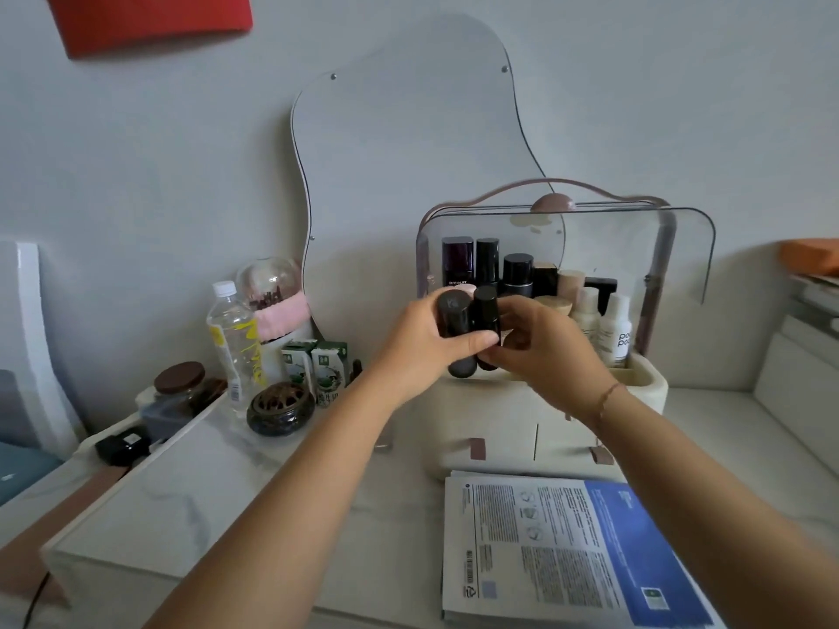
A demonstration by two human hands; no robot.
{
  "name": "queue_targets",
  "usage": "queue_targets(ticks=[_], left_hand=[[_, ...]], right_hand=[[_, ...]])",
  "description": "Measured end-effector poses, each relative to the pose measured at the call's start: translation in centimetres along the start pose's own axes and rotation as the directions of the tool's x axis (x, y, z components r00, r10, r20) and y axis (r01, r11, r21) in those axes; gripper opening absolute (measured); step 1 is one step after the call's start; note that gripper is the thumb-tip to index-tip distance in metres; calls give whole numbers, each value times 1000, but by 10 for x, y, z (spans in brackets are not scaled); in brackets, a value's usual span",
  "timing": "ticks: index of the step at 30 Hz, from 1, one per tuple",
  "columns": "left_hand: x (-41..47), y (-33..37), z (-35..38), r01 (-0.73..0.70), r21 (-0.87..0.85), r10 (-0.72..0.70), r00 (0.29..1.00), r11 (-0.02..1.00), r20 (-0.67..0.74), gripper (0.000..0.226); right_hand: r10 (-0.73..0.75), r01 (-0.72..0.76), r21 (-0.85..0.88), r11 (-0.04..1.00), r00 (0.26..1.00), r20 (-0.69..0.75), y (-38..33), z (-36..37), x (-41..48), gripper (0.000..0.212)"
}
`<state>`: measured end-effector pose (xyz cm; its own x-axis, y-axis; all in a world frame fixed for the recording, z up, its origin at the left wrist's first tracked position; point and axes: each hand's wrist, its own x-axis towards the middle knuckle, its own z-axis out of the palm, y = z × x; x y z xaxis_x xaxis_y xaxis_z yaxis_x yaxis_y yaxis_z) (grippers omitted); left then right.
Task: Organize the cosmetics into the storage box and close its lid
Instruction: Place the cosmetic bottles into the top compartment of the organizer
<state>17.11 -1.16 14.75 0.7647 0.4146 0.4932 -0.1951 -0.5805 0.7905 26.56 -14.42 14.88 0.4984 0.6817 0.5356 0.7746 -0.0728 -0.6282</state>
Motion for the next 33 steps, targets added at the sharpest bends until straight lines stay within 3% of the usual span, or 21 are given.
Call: queue_targets(ticks=[2,7,12,17,20,22,24,27,28,30,33], left_hand=[[10,-7,5,33,-9,-32,999,999,33,47],[17,-26,5,135,-20,-132,986,991,99,32],[18,-37,-1,102,28,-104,992,994,65,47],[8,-45,-10,75,-19,-73,995,997,73,46],[-8,-60,-31,56,-82,-57,998,995,-7,42],[-23,-78,-51,63,-78,-74,986,995,-152,34],[-35,-101,-67,110,-32,-115,946,993,-302,26],[-42,-131,-80,274,36,-249,916,961,-313,37],[-42,-138,-82,329,49,-306,916,943,-261,48],[-39,-145,-83,400,63,-389,911,914,-139,68],[-33,-147,-81,427,-14,-427,904,904,-26,78]], right_hand=[[50,-50,22,998,999,-10,9,4,5,34],[152,-150,-46,988,988,40,25,17,9,25],[191,-177,-125,976,975,111,25,20,12,21],[189,-174,-137,975,976,105,22,20,9,17],[190,-175,-135,975,976,107,21,18,6,18],[195,-190,-88,978,979,55,19,17,2,24],[144,-150,-44,988,983,-117,13,15,-10,22],[-22,26,5,1000,929,-371,-9,20,-40,16],[-52,69,34,997,931,-362,-16,27,-49,15],[-39,69,140,988,977,-210,-28,49,-59,14],[68,-94,221,971,990,123,-34,95,-56,35]])
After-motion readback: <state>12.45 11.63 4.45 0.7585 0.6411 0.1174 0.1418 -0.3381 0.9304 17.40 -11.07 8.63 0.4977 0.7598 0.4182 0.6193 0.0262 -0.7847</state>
